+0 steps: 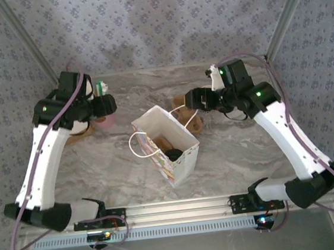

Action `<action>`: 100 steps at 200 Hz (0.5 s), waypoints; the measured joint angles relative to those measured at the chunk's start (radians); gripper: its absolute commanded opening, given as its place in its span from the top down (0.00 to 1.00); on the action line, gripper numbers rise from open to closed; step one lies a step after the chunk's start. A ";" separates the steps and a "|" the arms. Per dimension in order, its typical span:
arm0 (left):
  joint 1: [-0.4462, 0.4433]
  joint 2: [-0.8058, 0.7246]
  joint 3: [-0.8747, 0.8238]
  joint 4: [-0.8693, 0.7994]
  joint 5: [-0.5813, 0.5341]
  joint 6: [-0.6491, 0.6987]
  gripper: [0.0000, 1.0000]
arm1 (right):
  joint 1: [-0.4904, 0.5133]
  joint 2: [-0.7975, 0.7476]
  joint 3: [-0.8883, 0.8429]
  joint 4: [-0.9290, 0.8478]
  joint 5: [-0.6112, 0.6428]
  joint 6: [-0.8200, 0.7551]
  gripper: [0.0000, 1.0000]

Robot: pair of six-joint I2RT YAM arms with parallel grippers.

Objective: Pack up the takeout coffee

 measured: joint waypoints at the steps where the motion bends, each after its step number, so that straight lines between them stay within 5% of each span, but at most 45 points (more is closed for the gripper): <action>1: 0.002 0.004 0.003 0.001 0.001 -0.001 0.33 | 0.000 0.006 0.003 0.003 0.000 -0.002 0.00; 48: 0.118 0.232 0.185 -0.003 0.027 0.071 0.53 | -0.016 0.170 0.115 0.059 -0.017 -0.049 0.00; 100: 0.180 0.486 0.443 -0.037 0.022 0.115 0.56 | -0.018 0.287 0.203 0.126 -0.057 -0.084 0.00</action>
